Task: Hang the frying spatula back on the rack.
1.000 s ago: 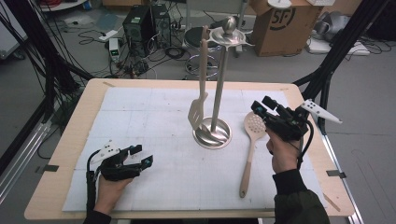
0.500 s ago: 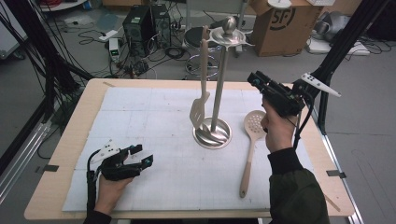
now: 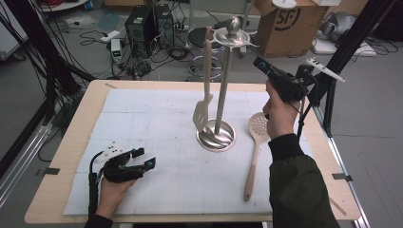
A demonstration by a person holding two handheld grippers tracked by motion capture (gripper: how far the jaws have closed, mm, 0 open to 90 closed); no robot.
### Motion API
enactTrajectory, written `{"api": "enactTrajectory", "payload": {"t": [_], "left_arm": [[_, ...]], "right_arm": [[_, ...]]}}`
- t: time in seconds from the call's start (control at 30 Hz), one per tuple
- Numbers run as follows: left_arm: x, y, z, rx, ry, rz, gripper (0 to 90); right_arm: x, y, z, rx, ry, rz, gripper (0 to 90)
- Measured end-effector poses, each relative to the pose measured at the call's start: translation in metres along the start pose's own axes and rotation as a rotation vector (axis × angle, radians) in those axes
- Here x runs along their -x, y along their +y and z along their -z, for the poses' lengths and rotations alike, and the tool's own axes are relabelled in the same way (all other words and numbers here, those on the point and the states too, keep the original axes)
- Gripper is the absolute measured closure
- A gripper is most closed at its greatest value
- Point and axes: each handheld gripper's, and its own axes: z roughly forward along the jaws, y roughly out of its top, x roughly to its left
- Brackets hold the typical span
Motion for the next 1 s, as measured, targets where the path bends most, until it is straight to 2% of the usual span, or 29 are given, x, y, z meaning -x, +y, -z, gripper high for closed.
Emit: {"api": "enactTrajectory", "payload": {"t": [0.17, 0.3, 0.53, 0.8, 1.0], "left_arm": [[-0.001, 0.000, 0.000, 0.008, -0.015, 0.023, 29.1], [-0.002, 0.001, 0.002, 0.026, -0.033, 0.024, 29.1], [-0.001, 0.001, 0.003, 0.036, -0.040, 0.018, 29.1], [-0.001, 0.001, 0.003, 0.038, -0.038, 0.016, 29.1], [-0.001, 0.001, 0.003, 0.037, -0.039, 0.017, 29.1]], "right_arm": [[-0.003, 0.006, -0.005, 0.017, -0.010, 0.005, 89.8], [-0.005, 0.009, -0.007, 0.033, -0.006, 0.008, 89.8], [-0.012, 0.017, -0.011, 0.051, 0.009, 0.023, 89.8], [-0.027, 0.022, -0.010, 0.057, 0.039, 0.076, 89.8], [-0.028, 0.022, -0.008, 0.058, 0.040, 0.078, 89.8]]}}
